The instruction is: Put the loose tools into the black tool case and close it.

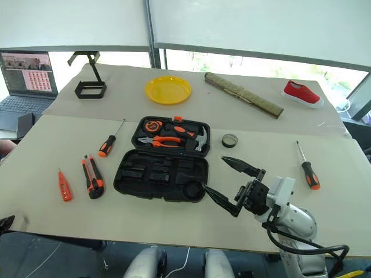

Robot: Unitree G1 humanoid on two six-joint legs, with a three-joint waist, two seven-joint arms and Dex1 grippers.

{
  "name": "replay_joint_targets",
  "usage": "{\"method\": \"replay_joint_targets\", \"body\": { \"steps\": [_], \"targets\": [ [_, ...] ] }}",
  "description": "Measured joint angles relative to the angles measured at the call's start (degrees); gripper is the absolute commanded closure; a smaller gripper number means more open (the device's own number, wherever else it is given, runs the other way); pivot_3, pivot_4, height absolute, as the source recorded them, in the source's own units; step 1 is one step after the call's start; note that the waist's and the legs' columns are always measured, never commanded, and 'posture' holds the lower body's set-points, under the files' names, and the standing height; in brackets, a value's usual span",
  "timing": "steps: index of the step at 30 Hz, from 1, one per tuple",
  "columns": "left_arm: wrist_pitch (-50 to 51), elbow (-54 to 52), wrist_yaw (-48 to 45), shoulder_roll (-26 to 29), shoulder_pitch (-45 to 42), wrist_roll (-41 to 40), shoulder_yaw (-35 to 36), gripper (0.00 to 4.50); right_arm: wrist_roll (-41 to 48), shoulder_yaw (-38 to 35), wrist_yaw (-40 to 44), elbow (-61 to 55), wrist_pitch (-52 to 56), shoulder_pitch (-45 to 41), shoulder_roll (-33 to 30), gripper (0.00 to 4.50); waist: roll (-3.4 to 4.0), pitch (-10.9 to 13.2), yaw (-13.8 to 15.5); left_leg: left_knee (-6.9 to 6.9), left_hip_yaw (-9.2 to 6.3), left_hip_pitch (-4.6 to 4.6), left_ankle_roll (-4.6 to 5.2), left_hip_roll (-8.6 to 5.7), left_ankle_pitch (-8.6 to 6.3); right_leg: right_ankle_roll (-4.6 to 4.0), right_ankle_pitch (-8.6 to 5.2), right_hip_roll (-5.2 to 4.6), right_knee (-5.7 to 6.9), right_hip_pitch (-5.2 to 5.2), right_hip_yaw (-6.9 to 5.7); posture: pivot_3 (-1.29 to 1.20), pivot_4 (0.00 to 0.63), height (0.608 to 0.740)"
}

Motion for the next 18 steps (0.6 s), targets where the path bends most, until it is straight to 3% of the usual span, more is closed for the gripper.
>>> {"method": "replay_joint_targets", "body": {
  "steps": [4, 7, 8, 12, 17, 18],
  "targets": [
    [7.90, -2.41, 1.40, 7.41, -10.08, -3.39, -3.07, 0.00, -1.28, 0.33, -1.48, -0.05, -0.14, 0.11, 0.17, 0.01, -0.06, -0.04, 0.13, 0.00, -0.07, 0.00, -0.01, -0.02, 0.01, -0.03, 0.01, 0.04, 0.06, 0.01, -0.06, 0.00, 0.150, 0.740],
    [13.92, -1.32, 2.58, 15.11, -26.55, -2.59, -16.05, 0.00, -2.19, 1.31, -2.21, -0.39, 0.16, 0.37, -0.02, 0.01, -0.03, -0.04, 0.30, 0.03, -0.03, 0.02, -0.02, -0.17, 0.03, -0.04, 0.02, 0.11, 0.11, 0.06, -0.06, 0.00, 0.150, 0.740],
    [15.28, 0.48, 3.14, 15.88, -35.11, -0.65, -23.27, 0.00, -2.16, 1.61, -2.43, -1.16, 0.29, 0.79, -0.12, 0.01, -0.02, -0.07, -0.07, 0.02, 0.04, 0.00, -0.02, -0.22, 0.03, -0.03, 0.03, 0.08, 0.19, 0.19, 0.03, 0.00, 0.150, 0.740],
    [16.04, 10.12, 5.46, 11.81, -52.96, 6.88, -39.36, 0.00, -2.43, 1.93, -2.89, -1.25, 0.95, 1.21, -0.66, 0.01, 0.08, 0.00, -1.75, -0.05, 0.18, -0.05, -0.03, -0.21, 0.02, -0.01, 0.05, 0.24, 0.31, -0.07, 0.16, 0.00, 0.150, 0.740],
    [12.15, 24.65, 6.14, 4.63, -66.37, 16.52, -51.52, 0.00, -3.36, 2.05, -4.29, -1.49, 0.97, 1.33, -0.78, 0.01, 0.06, 0.01, -2.29, -0.09, 0.18, -0.13, -0.04, -0.13, 0.01, -0.08, 0.05, 0.42, 0.33, -0.16, 0.12, 0.00, 0.150, 0.740],
    [10.72, 27.76, 5.76, 3.53, -68.22, 18.79, -53.60, 0.26, -3.57, 2.03, -4.59, -1.65, 0.96, 1.66, -0.76, 0.00, 0.06, 0.01, -2.34, -0.08, 0.18, -0.14, -0.04, -0.12, 0.01, -0.08, 0.05, 0.40, 0.31, -0.16, 0.15, 0.00, 0.150, 0.740]
  ]
}}
